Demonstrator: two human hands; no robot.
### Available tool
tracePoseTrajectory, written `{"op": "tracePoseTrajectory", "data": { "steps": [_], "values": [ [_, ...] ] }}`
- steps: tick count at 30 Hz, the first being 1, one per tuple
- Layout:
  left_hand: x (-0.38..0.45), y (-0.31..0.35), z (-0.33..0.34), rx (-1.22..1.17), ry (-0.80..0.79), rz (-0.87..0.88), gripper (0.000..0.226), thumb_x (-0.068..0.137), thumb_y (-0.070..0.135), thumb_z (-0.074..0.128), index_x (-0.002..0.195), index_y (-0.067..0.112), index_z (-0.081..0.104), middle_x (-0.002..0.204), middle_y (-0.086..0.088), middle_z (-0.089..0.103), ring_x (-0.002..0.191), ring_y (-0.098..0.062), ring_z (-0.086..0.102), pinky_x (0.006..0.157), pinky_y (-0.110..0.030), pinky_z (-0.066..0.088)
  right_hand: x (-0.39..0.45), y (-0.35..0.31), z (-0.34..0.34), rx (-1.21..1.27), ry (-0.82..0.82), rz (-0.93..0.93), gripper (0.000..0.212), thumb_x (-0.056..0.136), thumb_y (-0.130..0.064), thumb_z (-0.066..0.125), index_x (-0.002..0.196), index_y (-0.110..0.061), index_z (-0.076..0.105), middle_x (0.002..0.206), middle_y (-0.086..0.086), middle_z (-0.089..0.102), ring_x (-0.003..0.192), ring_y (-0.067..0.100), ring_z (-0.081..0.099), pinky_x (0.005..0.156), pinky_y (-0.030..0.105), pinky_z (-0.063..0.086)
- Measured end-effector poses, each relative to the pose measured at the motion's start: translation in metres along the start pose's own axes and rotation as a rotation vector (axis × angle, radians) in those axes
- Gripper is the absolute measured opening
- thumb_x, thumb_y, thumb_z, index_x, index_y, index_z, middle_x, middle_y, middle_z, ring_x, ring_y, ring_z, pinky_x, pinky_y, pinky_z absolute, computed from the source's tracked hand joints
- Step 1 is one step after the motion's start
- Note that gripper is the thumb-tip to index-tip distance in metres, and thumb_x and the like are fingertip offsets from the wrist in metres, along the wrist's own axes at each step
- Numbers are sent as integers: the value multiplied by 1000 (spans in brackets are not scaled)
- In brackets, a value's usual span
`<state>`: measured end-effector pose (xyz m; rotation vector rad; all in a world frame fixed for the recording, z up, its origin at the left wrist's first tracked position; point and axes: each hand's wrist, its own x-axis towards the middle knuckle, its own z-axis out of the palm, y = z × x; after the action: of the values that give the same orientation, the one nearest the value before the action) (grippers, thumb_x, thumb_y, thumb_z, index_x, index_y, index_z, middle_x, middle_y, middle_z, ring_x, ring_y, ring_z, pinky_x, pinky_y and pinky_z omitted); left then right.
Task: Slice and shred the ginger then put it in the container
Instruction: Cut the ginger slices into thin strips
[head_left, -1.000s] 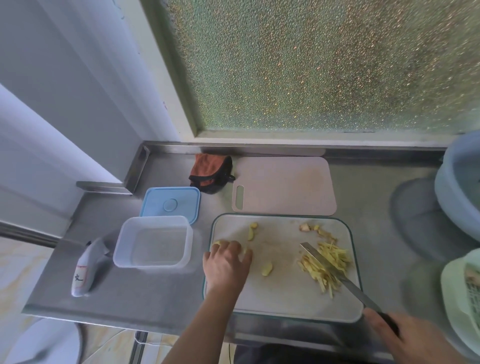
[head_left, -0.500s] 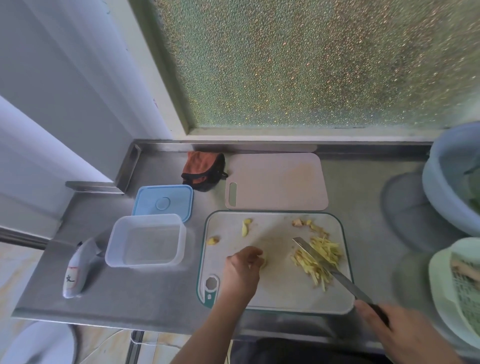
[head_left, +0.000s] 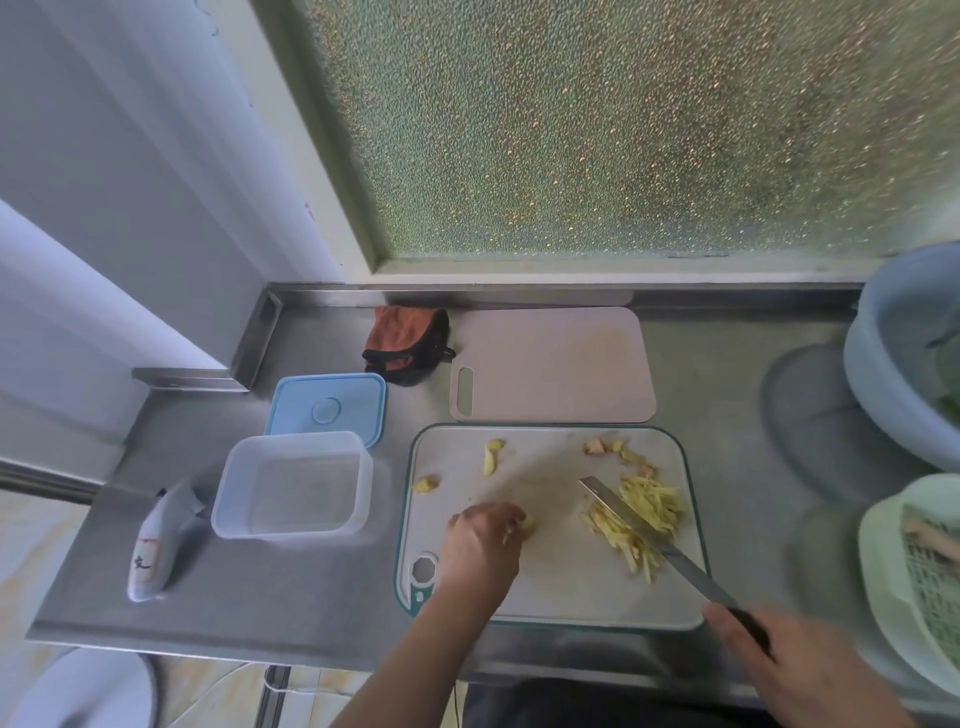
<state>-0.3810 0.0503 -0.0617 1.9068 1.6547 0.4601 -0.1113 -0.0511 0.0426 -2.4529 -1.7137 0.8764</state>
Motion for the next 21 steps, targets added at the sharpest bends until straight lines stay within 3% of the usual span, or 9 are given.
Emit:
{"op": "tracePoseTrajectory", "data": {
  "steps": [4, 8, 11, 15, 16, 18, 21],
  "values": [
    [0, 1, -5, -9, -9, 1, 14, 94, 19, 69, 103, 19, 79, 96, 4, 75, 79, -15, 68, 78, -29, 58, 0, -3, 10, 14, -56, 8, 65, 70, -83, 11, 59, -31, 48, 71, 3, 64, 72, 12, 61, 66, 24, 45],
    [1, -1, -12, 23, -58, -18, 23, 102, 21, 56, 116, 24, 74, 105, 6, 74, 87, -13, 69, 86, -21, 56, -1, -12, 17, 33, -142, 17, 53, 82, -70, 24, 59, -29, 48, 62, -5, 53, 81, 13, 62, 66, 21, 40],
    [4, -7, -15, 48, -103, 129, 18, 99, 24, 61, 110, 23, 76, 102, 8, 74, 83, -11, 67, 85, -28, 58, -3, -22, 27, 147, -166, 19, 56, 79, -70, 21, 63, -27, 52, 61, -8, 53, 78, 9, 60, 64, 17, 42],
    [14, -19, -25, 30, -205, 306, 15, 95, 22, 67, 106, 23, 77, 101, 7, 73, 82, -9, 65, 82, -29, 59, -6, -36, 48, 352, -157, 77, 32, 94, -49, 41, 86, -31, 66, 74, -13, 68, 84, 4, 62, 65, 8, 40],
    [19, -25, -27, 24, -214, 378, 12, 92, 19, 71, 102, 21, 78, 100, 5, 72, 82, -10, 66, 79, -30, 60, -6, -40, 53, 398, -176, 111, 33, 94, -47, 44, 82, -29, 69, 71, -13, 70, 82, 4, 64, 64, 8, 40],
    [27, -37, -29, 26, -228, 567, 11, 92, 18, 71, 99, 19, 79, 102, 2, 71, 88, -12, 67, 79, -29, 60, -8, -48, 60, 436, -172, 194, 45, 92, -52, 46, 57, -29, 63, 53, -12, 65, 66, 3, 64, 55, 9, 40],
    [37, -47, -25, 58, -283, 786, 19, 96, 22, 63, 102, 16, 79, 107, -1, 72, 94, -14, 67, 85, -26, 59, -7, -56, 74, 521, -64, 225, 67, 67, -89, 37, 44, -31, 59, 54, -5, 65, 55, 6, 61, 54, 10, 43]
  ]
}}
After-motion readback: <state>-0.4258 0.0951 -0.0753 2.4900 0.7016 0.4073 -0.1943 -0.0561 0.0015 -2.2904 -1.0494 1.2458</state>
